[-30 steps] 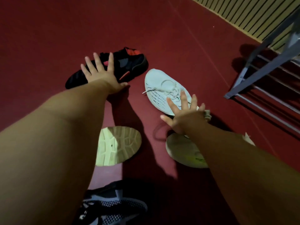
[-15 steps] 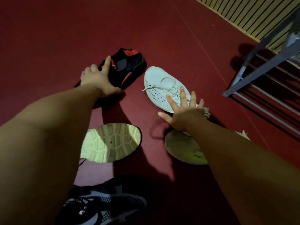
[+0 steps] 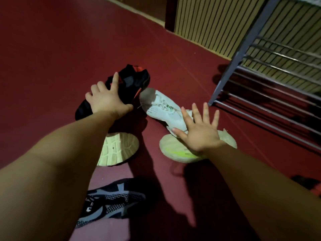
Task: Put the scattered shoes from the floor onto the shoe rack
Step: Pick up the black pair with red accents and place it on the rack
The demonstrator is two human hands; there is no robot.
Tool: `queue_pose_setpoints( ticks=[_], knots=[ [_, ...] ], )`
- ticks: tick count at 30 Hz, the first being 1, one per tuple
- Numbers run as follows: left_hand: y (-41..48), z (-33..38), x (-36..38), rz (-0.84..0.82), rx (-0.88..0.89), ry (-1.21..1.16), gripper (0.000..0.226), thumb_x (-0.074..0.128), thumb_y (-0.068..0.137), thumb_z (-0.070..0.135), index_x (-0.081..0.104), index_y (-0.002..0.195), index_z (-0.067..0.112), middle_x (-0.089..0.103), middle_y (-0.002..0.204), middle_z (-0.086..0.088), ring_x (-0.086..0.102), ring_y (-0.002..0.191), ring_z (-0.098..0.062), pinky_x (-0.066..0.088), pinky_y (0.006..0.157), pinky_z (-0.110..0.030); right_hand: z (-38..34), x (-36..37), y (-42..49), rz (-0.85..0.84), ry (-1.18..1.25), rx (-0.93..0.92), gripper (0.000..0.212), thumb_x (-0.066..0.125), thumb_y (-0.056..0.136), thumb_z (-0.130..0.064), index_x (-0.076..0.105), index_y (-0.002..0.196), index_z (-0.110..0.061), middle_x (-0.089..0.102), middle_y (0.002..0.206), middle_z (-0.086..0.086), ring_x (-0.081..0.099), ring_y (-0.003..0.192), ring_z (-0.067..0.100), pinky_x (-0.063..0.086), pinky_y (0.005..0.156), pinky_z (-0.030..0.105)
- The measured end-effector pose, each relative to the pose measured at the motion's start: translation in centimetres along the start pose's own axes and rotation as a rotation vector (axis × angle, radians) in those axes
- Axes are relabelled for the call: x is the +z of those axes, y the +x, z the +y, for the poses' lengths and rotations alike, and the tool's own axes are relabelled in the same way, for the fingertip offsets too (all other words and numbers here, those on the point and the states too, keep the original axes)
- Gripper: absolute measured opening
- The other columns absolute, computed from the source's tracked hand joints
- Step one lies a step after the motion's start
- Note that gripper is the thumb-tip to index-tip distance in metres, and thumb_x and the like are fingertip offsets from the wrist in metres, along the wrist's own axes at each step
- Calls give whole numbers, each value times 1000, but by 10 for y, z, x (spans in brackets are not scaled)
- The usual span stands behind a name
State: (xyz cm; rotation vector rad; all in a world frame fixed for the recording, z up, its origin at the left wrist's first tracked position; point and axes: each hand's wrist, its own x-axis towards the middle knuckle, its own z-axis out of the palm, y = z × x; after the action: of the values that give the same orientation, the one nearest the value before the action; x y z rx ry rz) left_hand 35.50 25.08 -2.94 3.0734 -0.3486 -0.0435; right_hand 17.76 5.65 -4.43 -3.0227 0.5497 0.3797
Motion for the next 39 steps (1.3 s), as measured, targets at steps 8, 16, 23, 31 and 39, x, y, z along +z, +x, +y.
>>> queue_pose_setpoints(
  ticks=[8,16,23,31,39],
  knots=[
    [-67,99,-29,1,168,-94,110,61,70,67,-8,149,33,31,136,-20,30,124,-37,30,97,-49,72,-49,-67,41,-86,131,80,13,83,-76,-12,148,-36,-16,158,2,-26,141,32,-18,107,61],
    [-180,219,-18,-93,495,-139,112,61,65,71,-5,149,35,36,127,-16,33,120,-34,32,94,-46,206,-65,-172,45,-156,428,81,14,83,-76,-10,148,-34,-12,159,3,-23,142,33,-14,109,61],
    [-272,286,-3,-221,706,-90,110,61,67,69,-6,149,37,33,133,-16,26,130,-37,27,103,-49,269,-23,-238,-29,42,657,79,16,85,-75,-11,148,-35,-12,159,3,-23,142,32,-13,110,61],
    [-372,350,30,-358,751,-65,109,60,67,70,-7,148,39,33,131,-12,31,122,-30,24,102,-42,326,16,-292,-110,219,857,78,17,87,-72,-9,149,-33,-10,159,3,-20,143,31,-11,112,58],
    [-405,390,72,-542,754,-30,87,36,87,69,-4,150,26,4,154,-15,6,141,-33,11,112,-48,344,97,-318,-268,725,947,82,36,92,-61,-11,149,-27,22,154,15,41,129,33,31,108,45]
  ],
)
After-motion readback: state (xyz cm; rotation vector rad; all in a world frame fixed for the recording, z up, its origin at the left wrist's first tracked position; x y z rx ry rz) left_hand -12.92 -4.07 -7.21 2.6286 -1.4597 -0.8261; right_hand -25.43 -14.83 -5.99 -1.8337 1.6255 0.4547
